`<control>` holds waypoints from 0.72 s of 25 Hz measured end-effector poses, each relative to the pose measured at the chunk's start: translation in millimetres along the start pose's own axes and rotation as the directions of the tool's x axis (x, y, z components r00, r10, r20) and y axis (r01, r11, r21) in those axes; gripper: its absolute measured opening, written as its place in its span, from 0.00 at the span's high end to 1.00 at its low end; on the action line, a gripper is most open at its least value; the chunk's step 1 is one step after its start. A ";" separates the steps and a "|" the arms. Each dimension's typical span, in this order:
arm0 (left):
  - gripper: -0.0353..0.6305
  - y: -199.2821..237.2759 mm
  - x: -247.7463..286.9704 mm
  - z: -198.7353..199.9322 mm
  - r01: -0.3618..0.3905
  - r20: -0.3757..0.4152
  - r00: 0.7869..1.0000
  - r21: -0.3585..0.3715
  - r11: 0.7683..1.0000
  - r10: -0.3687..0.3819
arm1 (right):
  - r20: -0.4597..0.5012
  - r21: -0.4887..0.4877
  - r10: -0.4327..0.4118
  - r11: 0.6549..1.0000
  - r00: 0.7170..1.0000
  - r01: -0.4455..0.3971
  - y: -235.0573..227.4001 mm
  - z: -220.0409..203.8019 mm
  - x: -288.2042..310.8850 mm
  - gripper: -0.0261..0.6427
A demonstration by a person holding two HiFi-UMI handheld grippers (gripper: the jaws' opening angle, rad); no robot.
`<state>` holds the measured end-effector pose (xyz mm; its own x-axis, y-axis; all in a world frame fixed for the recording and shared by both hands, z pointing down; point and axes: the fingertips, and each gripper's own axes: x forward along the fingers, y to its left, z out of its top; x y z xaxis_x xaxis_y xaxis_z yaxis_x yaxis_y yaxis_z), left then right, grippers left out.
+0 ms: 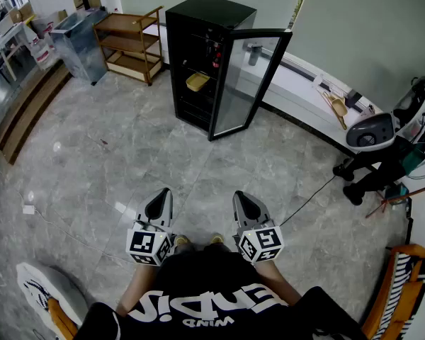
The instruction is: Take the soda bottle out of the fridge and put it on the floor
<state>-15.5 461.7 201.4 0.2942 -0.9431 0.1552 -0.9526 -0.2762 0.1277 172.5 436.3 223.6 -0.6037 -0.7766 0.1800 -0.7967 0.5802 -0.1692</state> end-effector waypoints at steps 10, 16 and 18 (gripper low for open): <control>0.94 23.1 9.4 0.8 0.021 -0.011 1.000 0.010 1.000 -0.021 | -0.002 0.021 -0.026 0.999 1.000 0.026 7.2 -3.2 24.1 0.93; 0.94 43.7 14.3 -4.0 0.060 -0.022 0.998 0.041 0.997 -0.059 | -0.003 -0.012 -0.036 0.999 0.999 0.036 27.0 -10.9 42.5 0.93; 0.94 47.9 19.3 -2.6 0.079 -0.016 0.997 0.051 0.996 -0.078 | -0.003 -0.027 -0.048 0.999 0.999 0.048 29.4 -11.8 48.6 0.93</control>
<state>-55.2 430.7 213.1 0.3689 -0.9156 0.1601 -0.9292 -0.3588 0.0890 119.4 418.5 238.8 -0.5652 -0.8027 0.1904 -0.8250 0.5489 -0.1347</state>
